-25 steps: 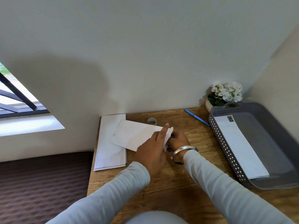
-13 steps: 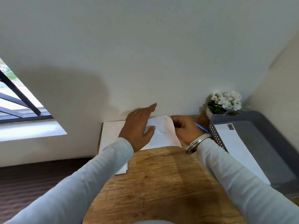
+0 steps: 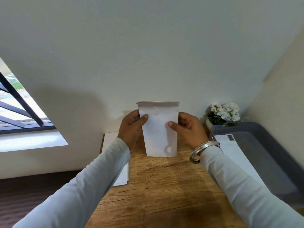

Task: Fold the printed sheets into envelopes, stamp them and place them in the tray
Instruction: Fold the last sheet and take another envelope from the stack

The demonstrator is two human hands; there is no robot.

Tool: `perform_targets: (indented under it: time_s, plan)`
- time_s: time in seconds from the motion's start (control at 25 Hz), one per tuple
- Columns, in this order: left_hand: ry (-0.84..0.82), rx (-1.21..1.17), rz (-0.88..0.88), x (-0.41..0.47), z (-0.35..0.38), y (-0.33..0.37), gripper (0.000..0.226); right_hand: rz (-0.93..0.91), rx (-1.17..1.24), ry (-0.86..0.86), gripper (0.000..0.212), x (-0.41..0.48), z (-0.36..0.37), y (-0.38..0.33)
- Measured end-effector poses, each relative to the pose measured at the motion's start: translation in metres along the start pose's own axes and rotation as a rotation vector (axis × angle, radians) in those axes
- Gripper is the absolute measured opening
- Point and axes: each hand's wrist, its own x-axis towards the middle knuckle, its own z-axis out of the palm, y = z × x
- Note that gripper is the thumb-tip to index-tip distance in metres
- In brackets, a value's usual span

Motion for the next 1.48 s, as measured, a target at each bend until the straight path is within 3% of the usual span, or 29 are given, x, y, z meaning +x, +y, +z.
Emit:
perform_targets:
  time_s: [0.28,0.48,0.64,0.92,1.08,1.32,1.48]
  plan:
    - [-0.055,-0.041,0.082,-0.008,0.001,0.009,0.025,-0.026,0.035,0.064,0.017,0.002,-0.002,-0.001]
    - [-0.045,0.019,-0.068,-0.020,-0.007,-0.015,0.042,0.079,-0.005,0.053,0.019,-0.010,0.001,0.020]
    - [-0.031,0.066,-0.108,-0.024,-0.005,-0.019,0.019,0.099,-0.065,0.060,0.016,-0.008,0.006,0.020]
    - [-0.063,0.030,-0.001,-0.023,-0.001,-0.005,0.023,0.071,-0.040,0.088,0.015,-0.003,0.002,0.006]
    - [0.020,0.129,0.058,-0.025,0.000,-0.009,0.028,0.077,-0.083,0.125,0.014,-0.006,0.001,0.016]
    - [0.114,0.224,0.204,-0.015,0.003,0.002,0.020,-0.081,-0.023,0.275,0.029,-0.002,-0.001,-0.002]
    - [0.141,0.301,0.259,-0.014,0.002,-0.002,0.018,-0.104,-0.043,0.298,0.022,-0.004,-0.003,0.001]
